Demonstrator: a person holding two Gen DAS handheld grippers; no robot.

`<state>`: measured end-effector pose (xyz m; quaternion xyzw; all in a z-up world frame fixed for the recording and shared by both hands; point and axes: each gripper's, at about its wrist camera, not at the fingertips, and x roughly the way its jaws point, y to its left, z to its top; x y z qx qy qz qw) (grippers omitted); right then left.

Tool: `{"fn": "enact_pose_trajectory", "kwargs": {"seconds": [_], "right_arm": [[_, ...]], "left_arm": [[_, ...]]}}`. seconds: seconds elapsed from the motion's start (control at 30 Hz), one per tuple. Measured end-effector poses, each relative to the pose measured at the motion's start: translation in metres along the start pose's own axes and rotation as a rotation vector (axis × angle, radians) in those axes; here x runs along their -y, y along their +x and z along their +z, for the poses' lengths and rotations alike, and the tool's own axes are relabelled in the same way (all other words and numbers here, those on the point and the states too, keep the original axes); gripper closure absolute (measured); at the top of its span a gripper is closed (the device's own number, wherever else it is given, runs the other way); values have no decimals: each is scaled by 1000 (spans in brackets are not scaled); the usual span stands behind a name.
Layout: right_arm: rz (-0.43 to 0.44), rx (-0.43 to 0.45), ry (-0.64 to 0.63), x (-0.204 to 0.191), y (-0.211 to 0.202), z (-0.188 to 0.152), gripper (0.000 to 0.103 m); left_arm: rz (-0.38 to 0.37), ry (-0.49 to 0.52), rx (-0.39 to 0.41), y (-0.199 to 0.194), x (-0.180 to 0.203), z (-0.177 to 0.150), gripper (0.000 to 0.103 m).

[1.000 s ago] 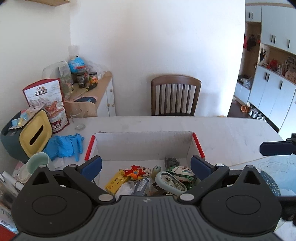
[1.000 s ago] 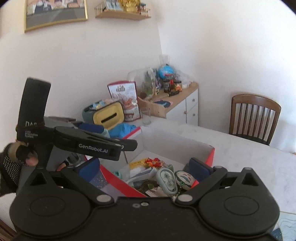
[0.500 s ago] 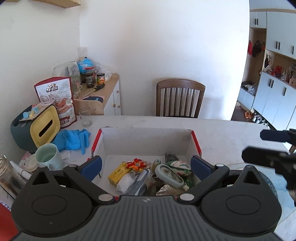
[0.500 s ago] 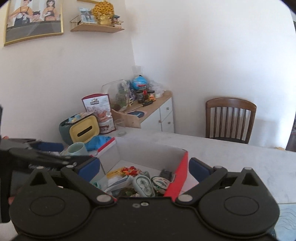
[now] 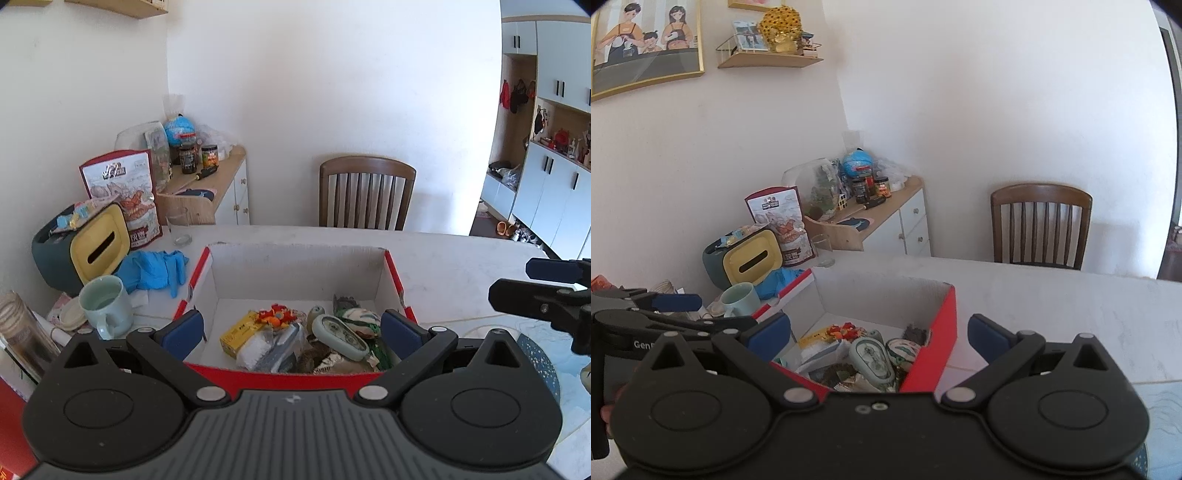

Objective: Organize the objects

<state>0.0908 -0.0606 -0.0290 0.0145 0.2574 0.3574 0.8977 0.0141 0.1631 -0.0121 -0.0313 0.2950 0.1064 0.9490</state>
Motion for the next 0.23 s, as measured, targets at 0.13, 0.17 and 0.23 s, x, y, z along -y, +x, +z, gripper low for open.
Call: {"fn": "enact_pose_trajectory", "kwargs": {"seconds": [0.13,0.17,0.23], "right_arm": [[-17,-15,27,10,-6,-8,1],[-23,-19,31,14,-8,-10,1],[-41,-24,35,21,-13,-14,1]], "left_arm": [[-9,-5,-13,0,7,-5,0],[-10,-6,-14,0,10,-6,0],[-20,-6,-15,-1,15,-7,0]]}}
